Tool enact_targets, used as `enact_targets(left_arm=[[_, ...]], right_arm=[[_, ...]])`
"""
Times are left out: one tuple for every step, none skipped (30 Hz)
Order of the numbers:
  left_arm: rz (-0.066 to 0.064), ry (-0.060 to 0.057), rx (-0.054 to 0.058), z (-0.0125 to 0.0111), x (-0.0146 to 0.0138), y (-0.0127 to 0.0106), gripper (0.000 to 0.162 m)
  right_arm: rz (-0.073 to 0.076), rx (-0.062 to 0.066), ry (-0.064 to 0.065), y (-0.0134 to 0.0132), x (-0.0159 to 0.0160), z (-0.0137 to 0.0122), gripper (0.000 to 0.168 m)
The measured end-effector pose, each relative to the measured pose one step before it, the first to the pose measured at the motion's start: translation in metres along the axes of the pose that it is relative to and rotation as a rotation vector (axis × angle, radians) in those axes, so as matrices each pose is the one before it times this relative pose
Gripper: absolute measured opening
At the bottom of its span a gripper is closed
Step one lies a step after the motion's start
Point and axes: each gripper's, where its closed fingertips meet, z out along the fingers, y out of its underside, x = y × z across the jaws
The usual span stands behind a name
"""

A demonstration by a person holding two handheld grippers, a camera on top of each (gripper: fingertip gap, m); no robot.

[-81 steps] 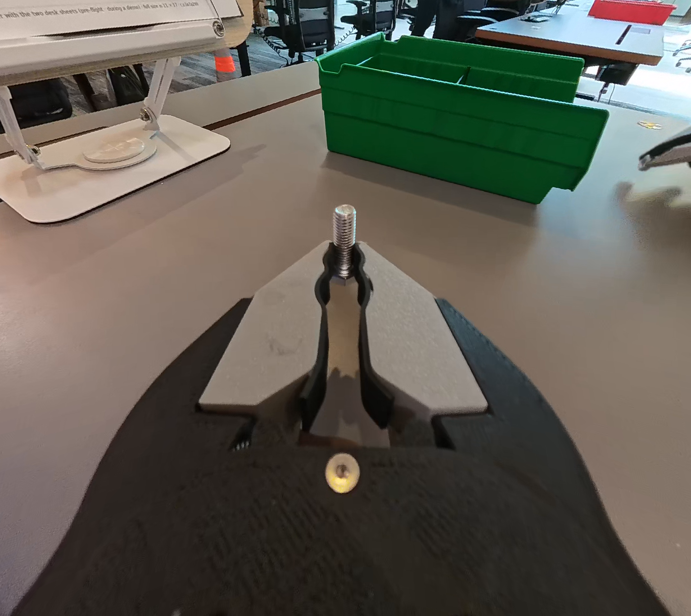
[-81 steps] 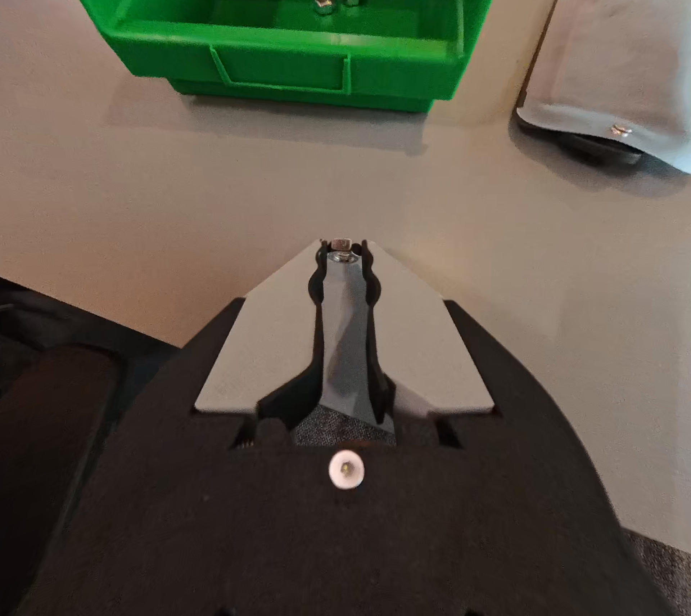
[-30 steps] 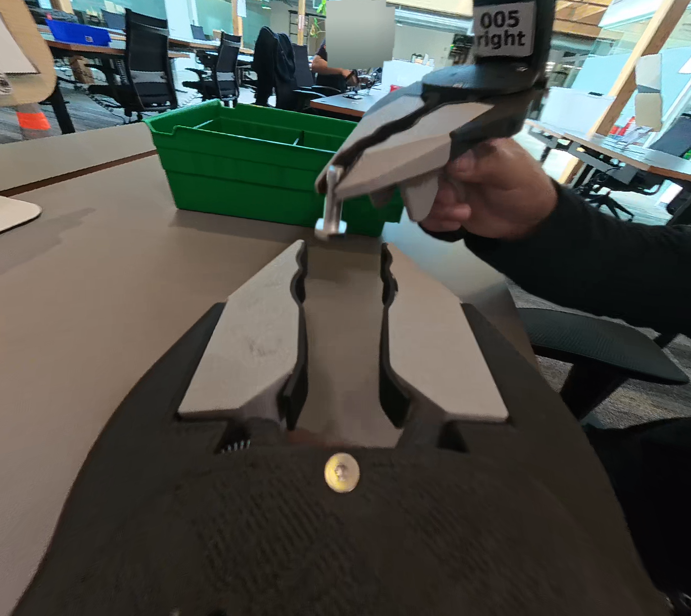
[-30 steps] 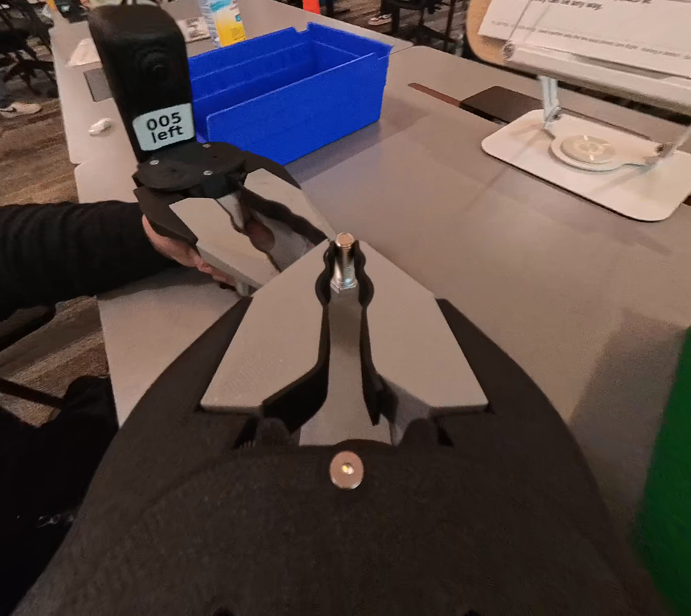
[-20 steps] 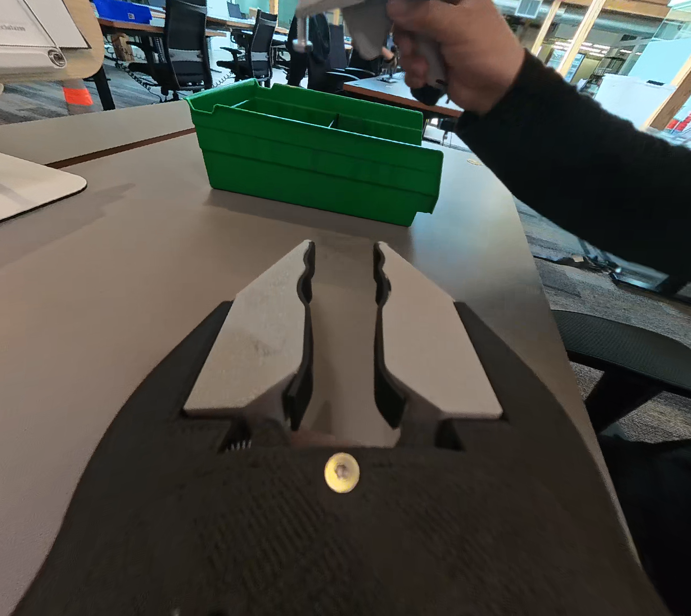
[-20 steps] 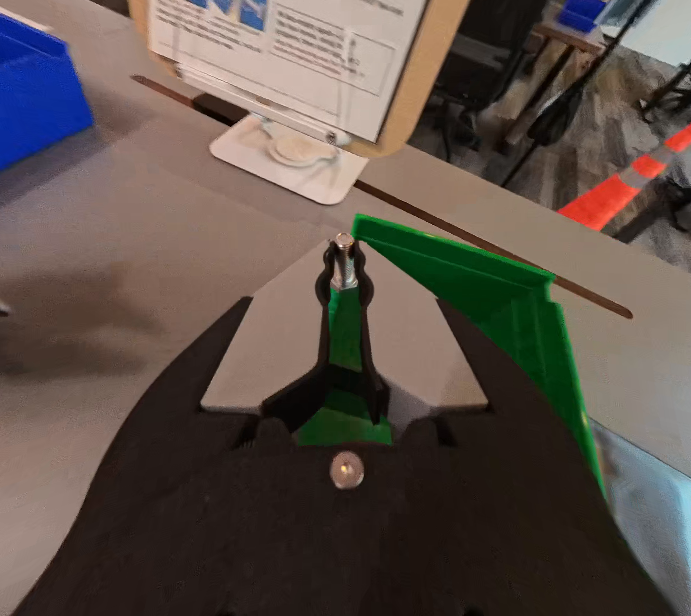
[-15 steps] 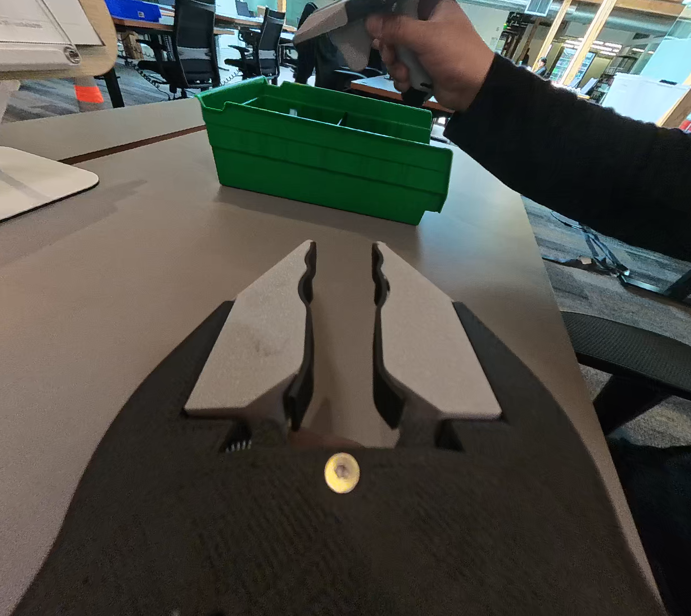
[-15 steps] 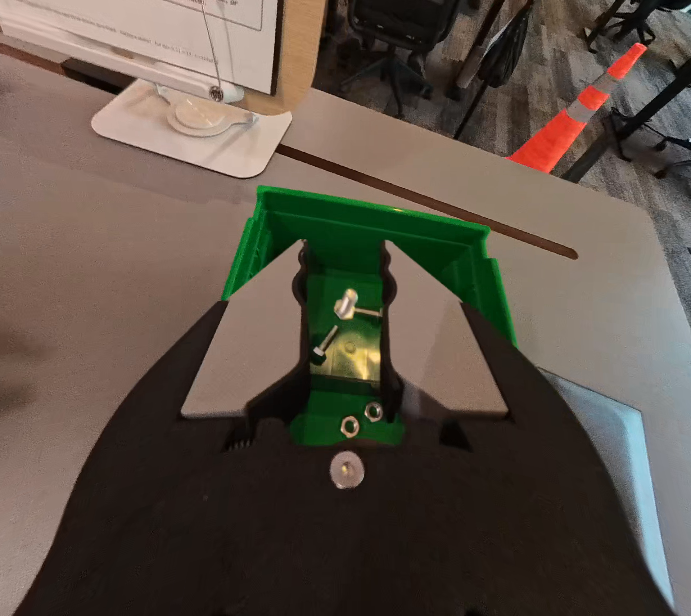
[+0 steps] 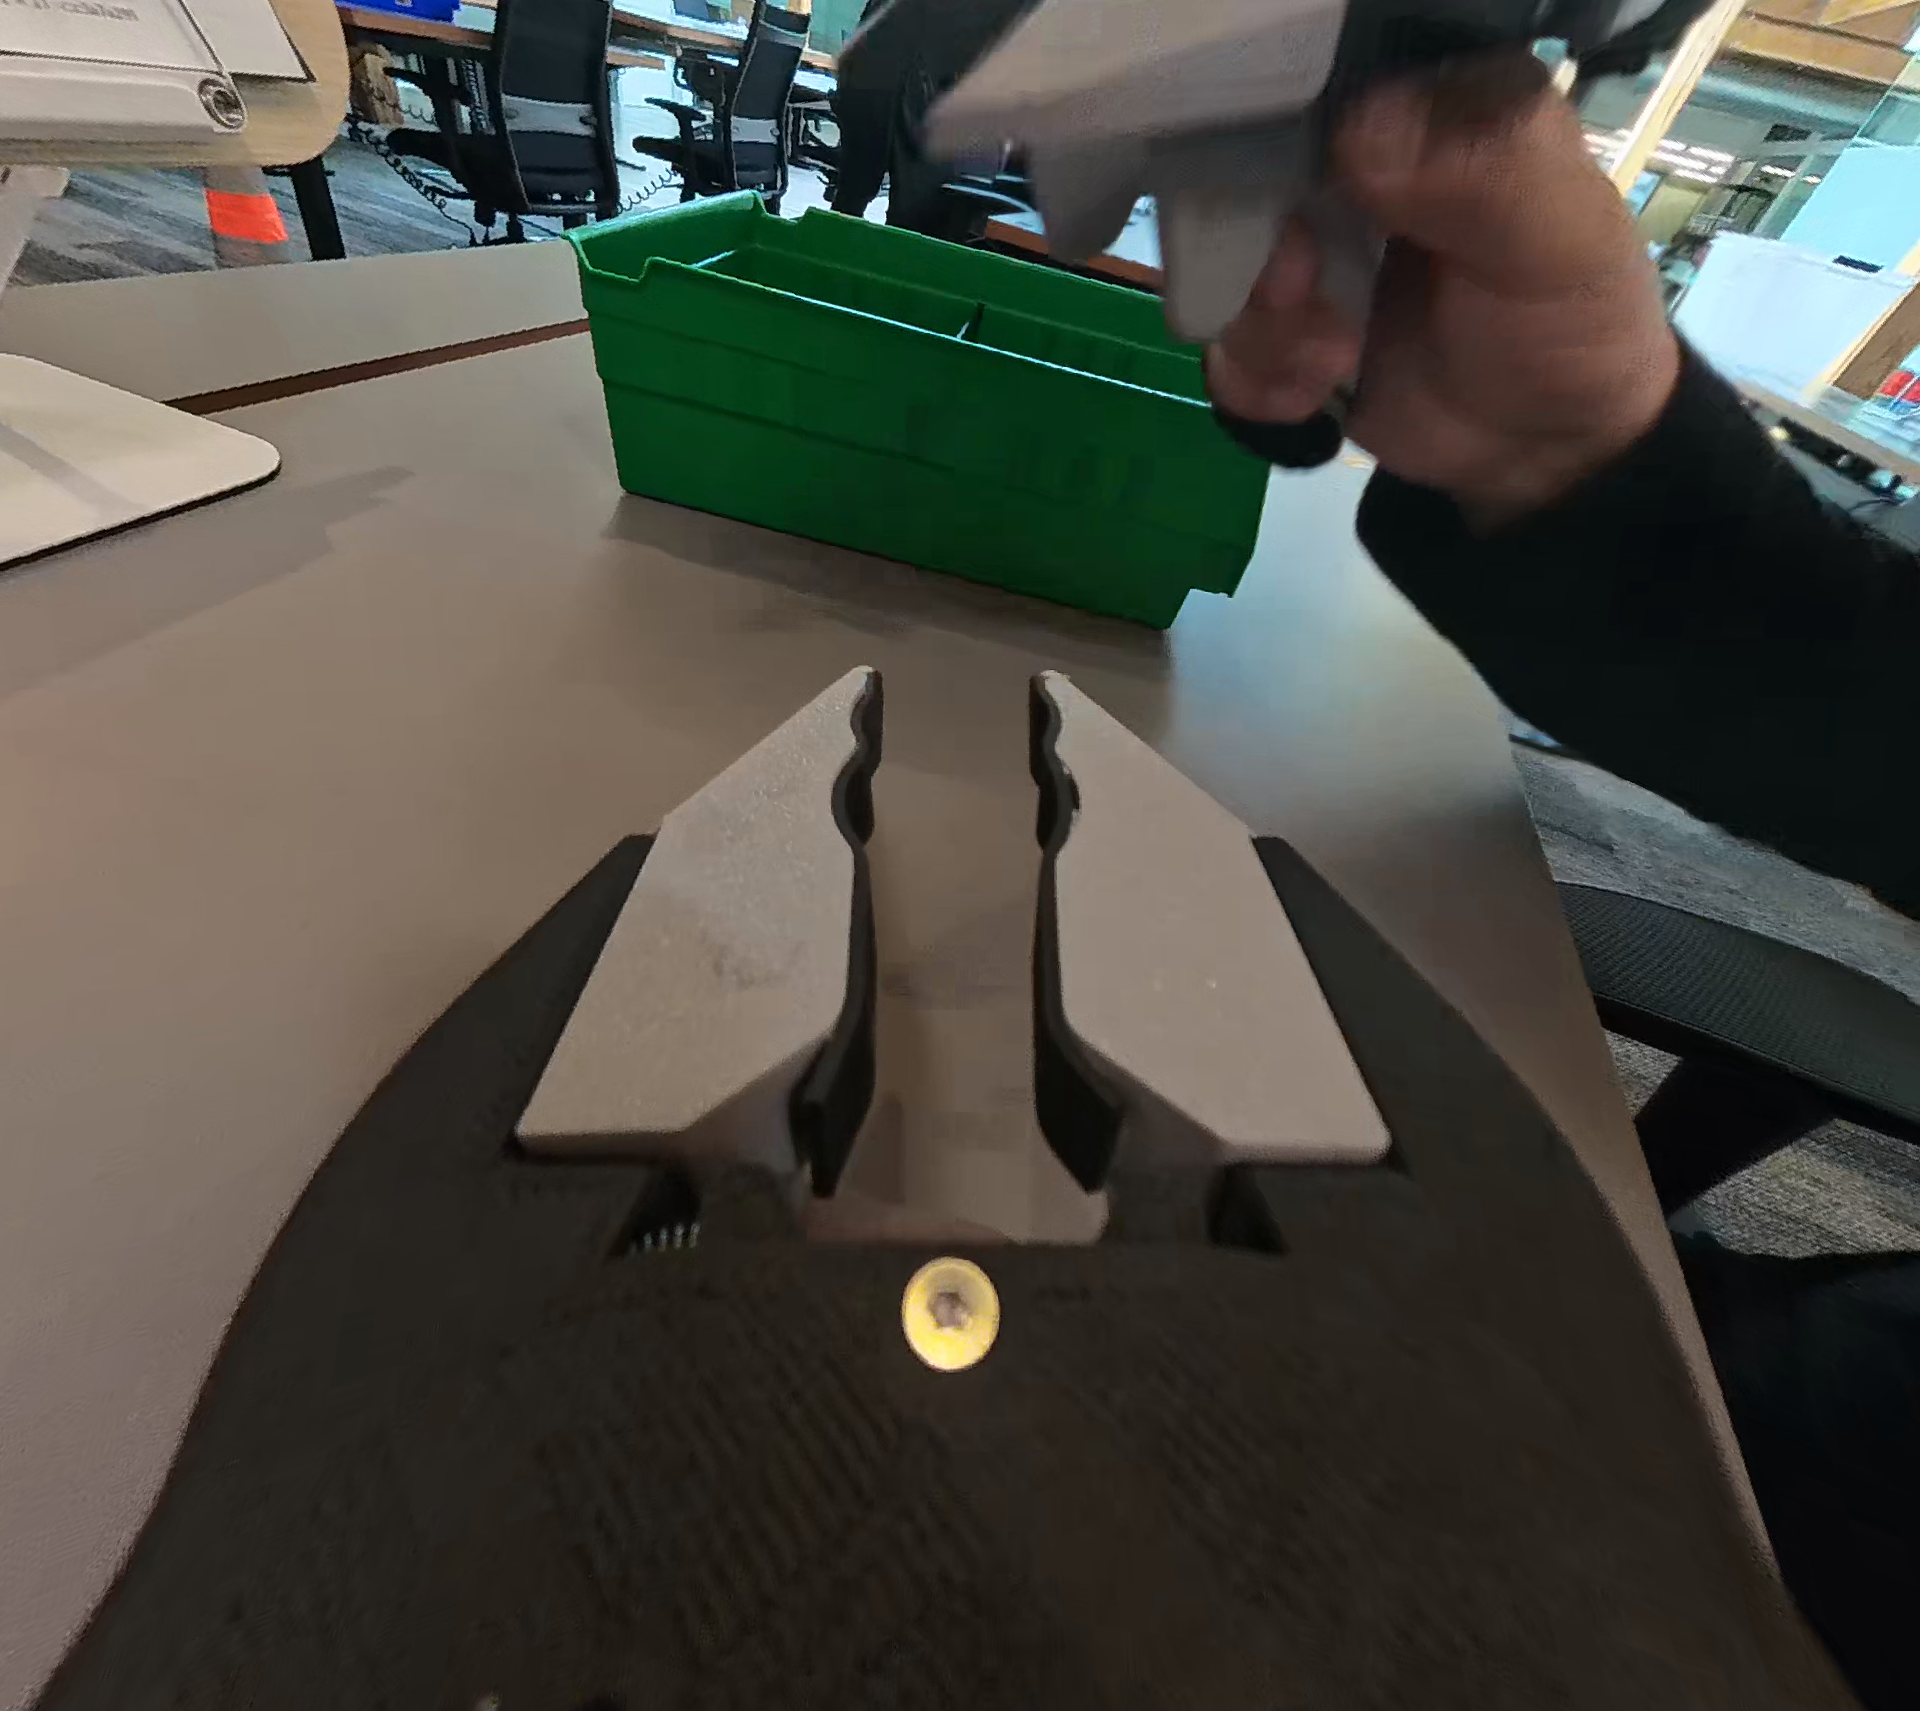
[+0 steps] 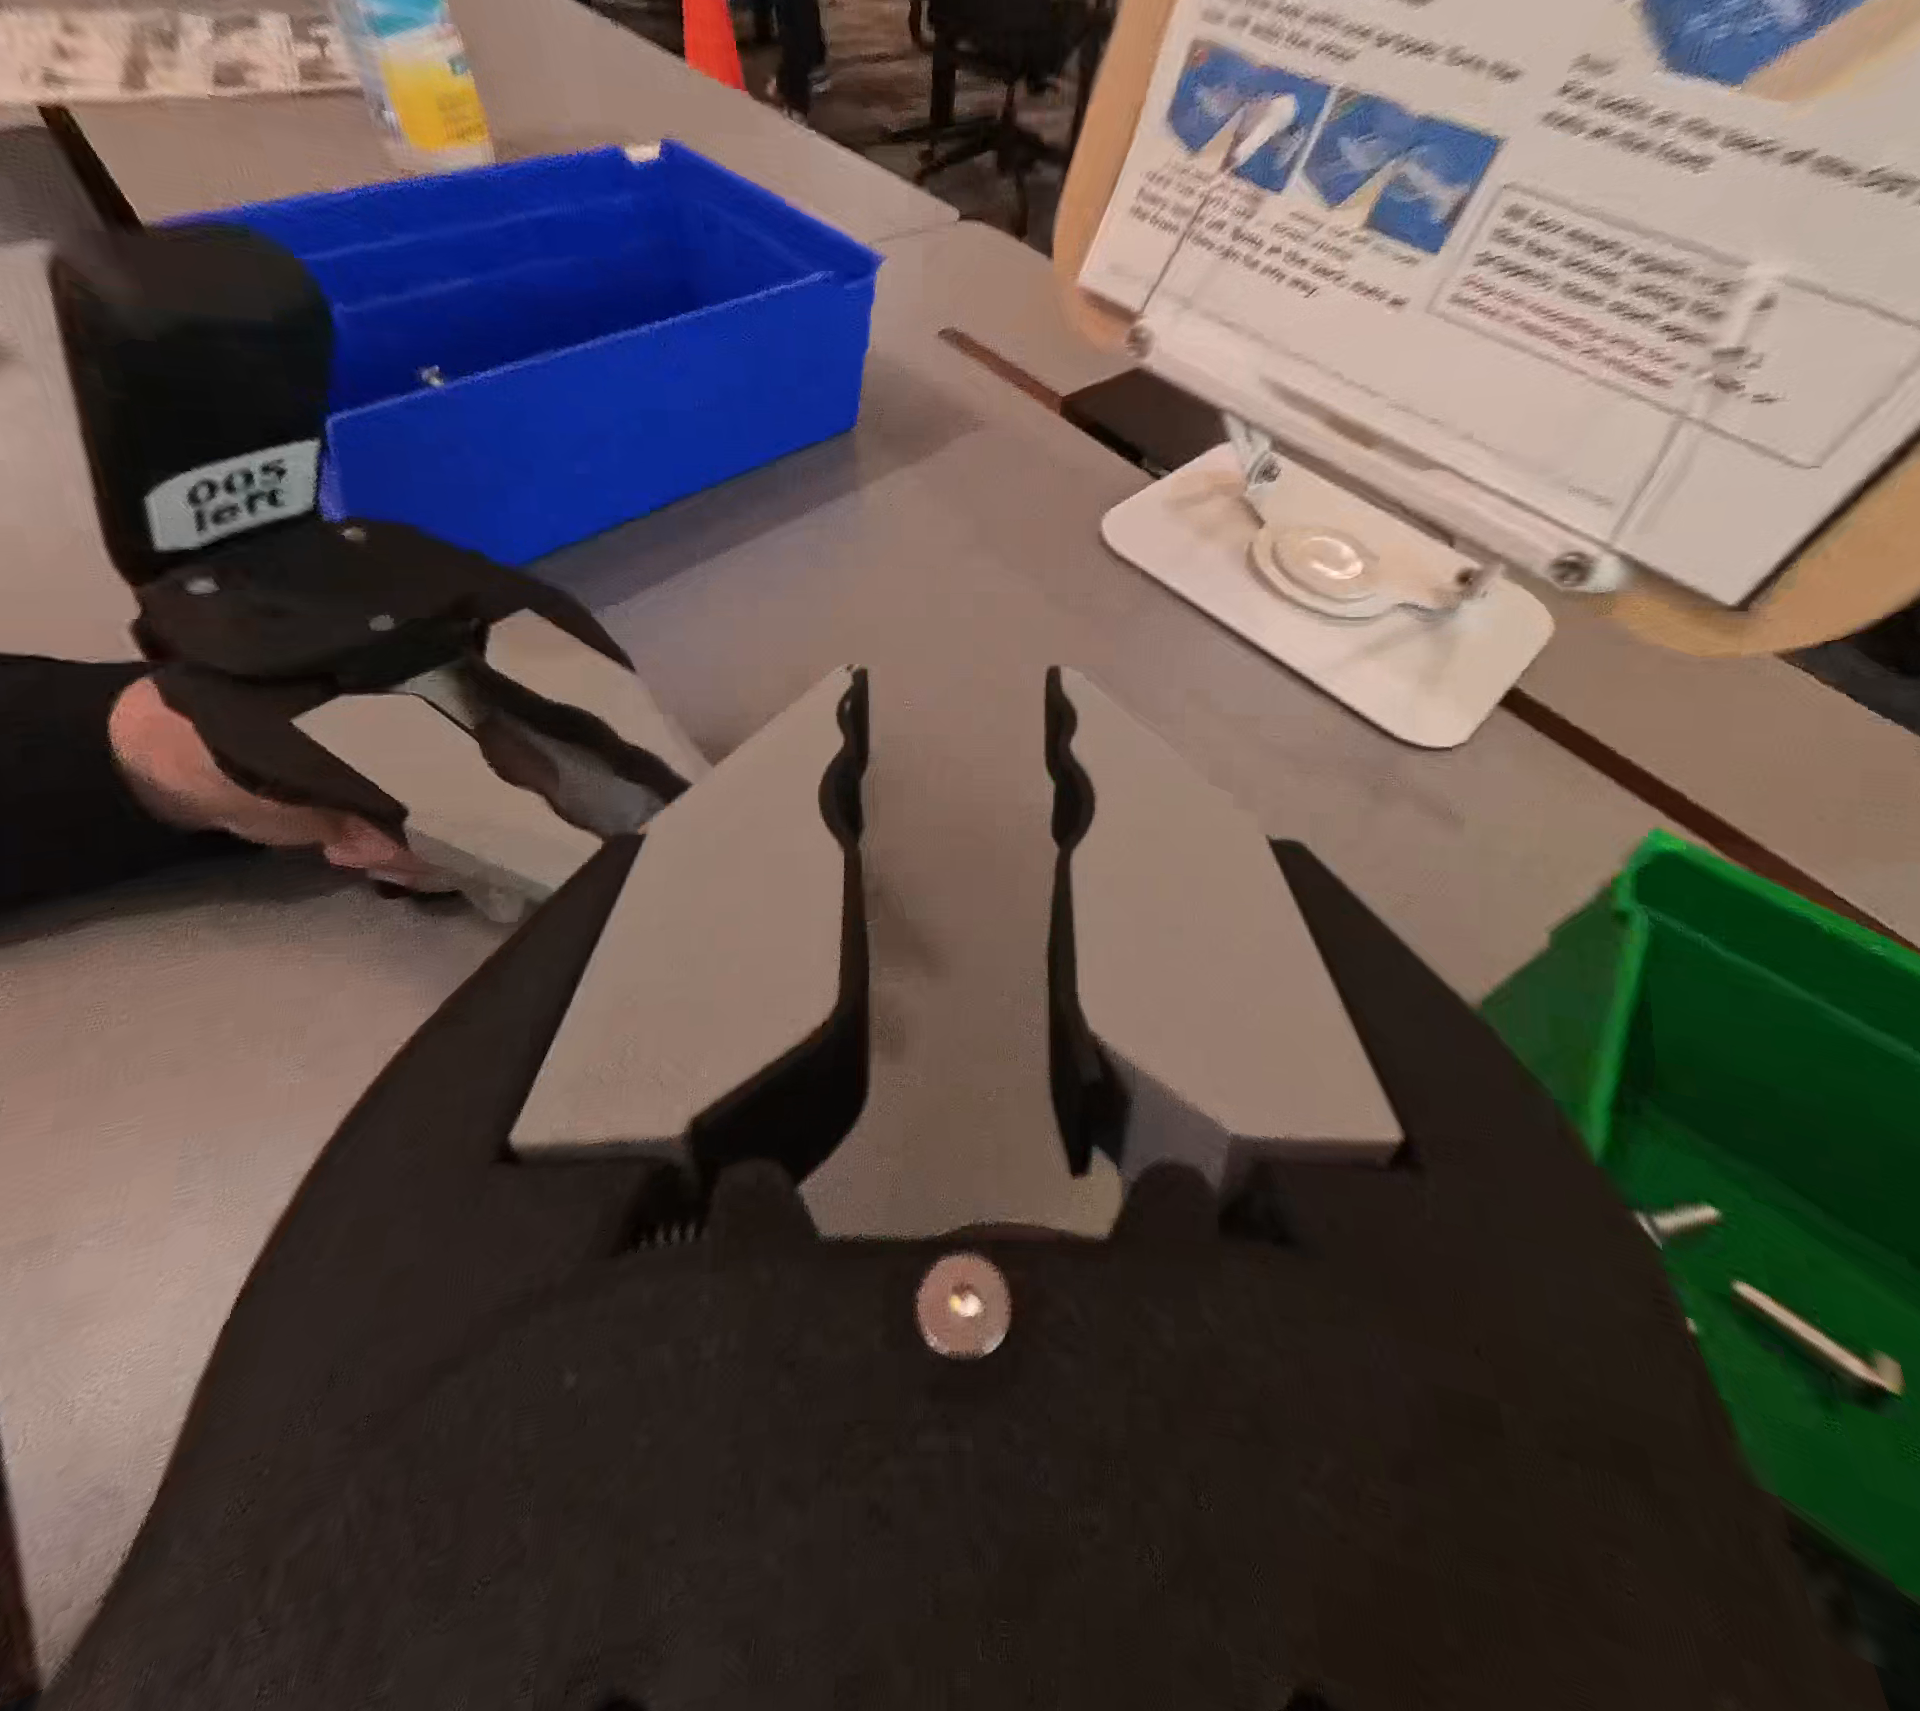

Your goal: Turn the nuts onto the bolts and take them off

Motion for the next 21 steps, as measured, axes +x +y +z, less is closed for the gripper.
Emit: enact_targets(left_arm=[[0.0087,-0.0049,-0.0049,-0.00003,-0.00016,0.00046,0.026],[0.0129,-0.0057,-0.006,-0.00008,-0.00019,0.00057,0.026],[0.0143,-0.007,-0.0064,-0.00028,-0.00041,0.00043,0.026],[0.0143,-0.009,-0.003,-0.00075,-0.00104,0.00037,0.026],[0.0106,-0.0129,-0.0028,-0.00099,-0.00235,0.00072,0.026],[0.004,-0.0127,-0.0057,-0.00079,-0.0028,0.00115,0.026],[-0.0043,-0.0061,-0.0031,-0.00062,-0.00206,0.0005,0.027],[-0.0066,-0.0032,0.0014,-0.0005,-0.00178,-0.00046,0.026],[-0.0052,-0.0066,0.0023,-0.0003,-0.00201,-0.00076,0.026],[-0.0034,-0.0054,0.0016,-0.00026,-0.00132,-0.00069,0.026],[-0.0013,-0.001,-0.0005,-0.00058,-0.00016,-0.00027,0.027],[0.0012,-0.0022,-0.0026,-0.00079,0.00015,-0.00039,0.027],[0.0043,-0.0015,-0.0007,-0.00141,0.00062,-0.00105,0.028],[0.0074,0.0014,0.0038,-0.00286,0.00121,-0.00176,0.029],[0.0011,-0.0056,0.0071,-0.00508,0.00028,-0.00222,0.029],[-0.0124,-0.0134,0.0152,-0.00786,-0.00065,-0.00373,0.029],[-0.0191,-0.0125,0.0181,-0.0106,-0.00042,-0.00543,0.029],[-0.0153,-0.012,0.015,-0.01304,-0.00052,-0.00655,0.029],[-0.0049,-0.0302,0.0022,-0.0151,-0.00404,-0.0065,0.029],[-0.0017,-0.0724,-0.0191,-0.01697,-0.01175,-0.00542,0.028],[0.0,-0.0898,-0.0233,-0.01869,-0.01653,-0.00675,0.028]], right_arm=[[-0.0296,-0.0205,0.037,0.00809,-0.00559,0.01437,0.031],[-0.0392,0.0072,0.0848,0.00496,0.00324,0.0119,0.033],[-0.04,0.0279,0.0864,0.00409,0.00432,0.01041,0.033],[-0.0182,0.0325,0.0586,0.00438,0.00272,0.00876,0.033],[0.0035,0.0236,0.0259,0.00706,0.00093,0.00835,0.033],[-0.0052,0.0182,0.009,0.00894,0.00068,0.00873,0.033],[-0.0004,-0.0125,0.0053,0.01092,0.00068,0.00744,0.033],[0.0096,-0.0446,-0.0297,0.01113,-0.00353,0.00589,0.039],[0.0053,-0.04,-0.0328,0.00982,-0.00436,0.00359,0.041],[-0.0105,-0.0126,-0.007,0.0073,-0.00164,0.00236,0.04],[-0.0203,-0.0057,0.0039,0.00601,-0.00101,0.0019,0.038],[-0.0093,-0.0206,-0.0084,0.00565,-0.00173,0.00191,0.037],[0.0075,-0.0147,-0.0154,0.0016,-0.00208,0.00041,0.038],[0.0135,0.0072,-0.0155,-0.00086,-0.00262,0.00015,0.037],[0.0142,0.0113,-0.0128,-0.0014,-0.00253,-0.00075,0.037],[0.0141,0.0042,-0.0129,-0.00084,-0.0032,-0.00061,0.036],[0.0125,0.0028,-0.0154,0.00048,0.00146,-0.00142,0.036],[0.011,0.0025,-0.0171,-0.00045,-0.00209,-0.0019,0.036],[0.0089,0.0013,-0.0152,-0.00042,-0.00176,-0.00107,0.036],[0.0079,0.0012,-0.0092,0.00073,-0.00067,0.00005,0.036],[0.008,0.0065,-0.0091,-0.00135,-0.00083,-0.00048,0.036]])
